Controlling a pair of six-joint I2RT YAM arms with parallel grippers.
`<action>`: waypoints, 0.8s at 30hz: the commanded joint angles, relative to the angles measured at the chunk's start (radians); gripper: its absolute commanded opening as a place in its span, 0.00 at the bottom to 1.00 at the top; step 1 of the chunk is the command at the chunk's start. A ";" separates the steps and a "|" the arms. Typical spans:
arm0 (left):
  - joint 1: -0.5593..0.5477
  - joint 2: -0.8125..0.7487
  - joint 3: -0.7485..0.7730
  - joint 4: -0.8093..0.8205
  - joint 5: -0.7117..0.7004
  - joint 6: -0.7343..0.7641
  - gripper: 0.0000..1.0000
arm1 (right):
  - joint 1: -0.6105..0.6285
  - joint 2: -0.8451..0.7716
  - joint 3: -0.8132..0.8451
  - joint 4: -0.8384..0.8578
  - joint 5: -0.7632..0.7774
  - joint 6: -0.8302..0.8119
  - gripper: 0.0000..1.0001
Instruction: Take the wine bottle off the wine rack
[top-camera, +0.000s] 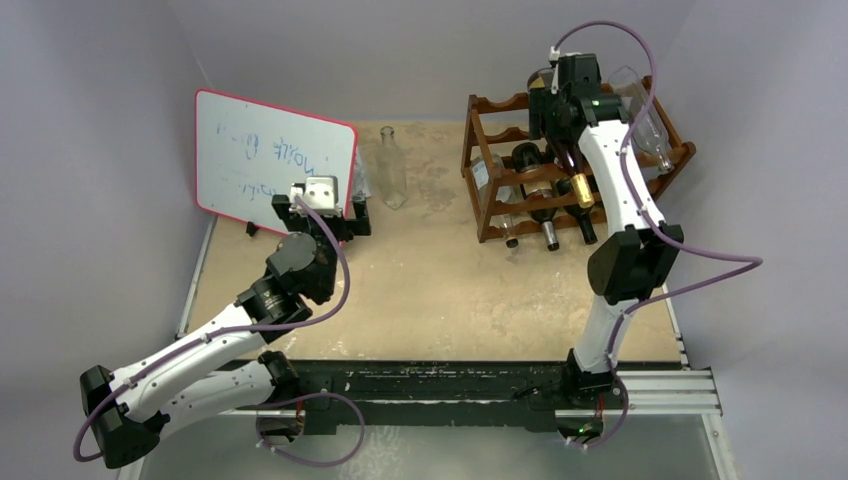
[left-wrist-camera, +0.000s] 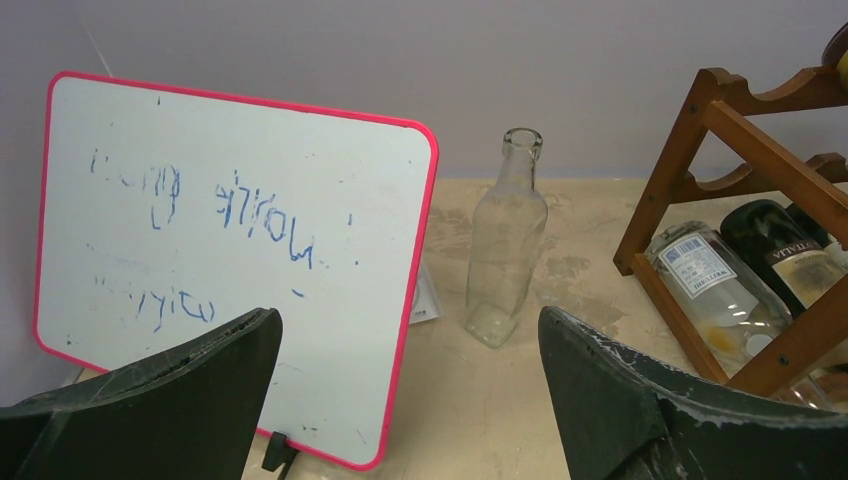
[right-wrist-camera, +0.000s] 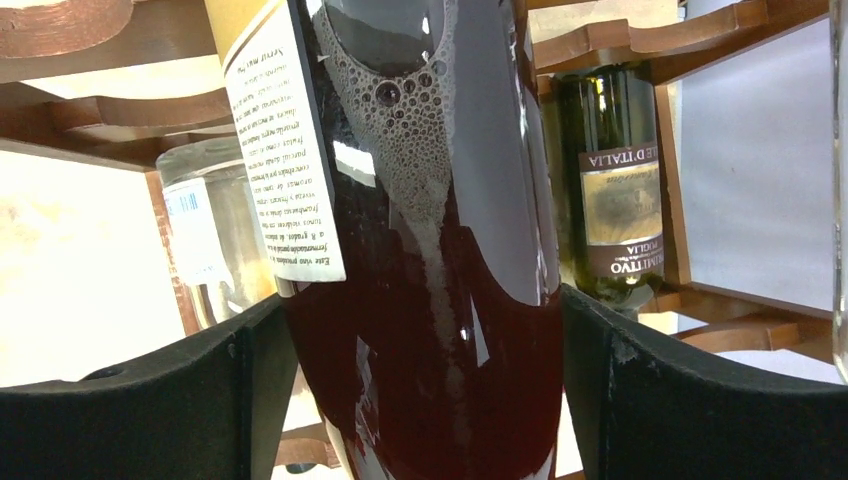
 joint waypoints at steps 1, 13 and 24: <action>-0.003 0.001 0.046 0.012 0.014 -0.014 1.00 | -0.002 -0.071 -0.062 0.084 -0.010 0.014 0.86; -0.004 0.006 0.046 0.010 0.012 -0.012 1.00 | -0.004 -0.270 -0.290 0.391 -0.104 0.045 0.36; -0.004 0.002 0.047 0.008 0.012 -0.014 1.00 | -0.010 -0.295 -0.291 0.482 -0.178 0.070 0.17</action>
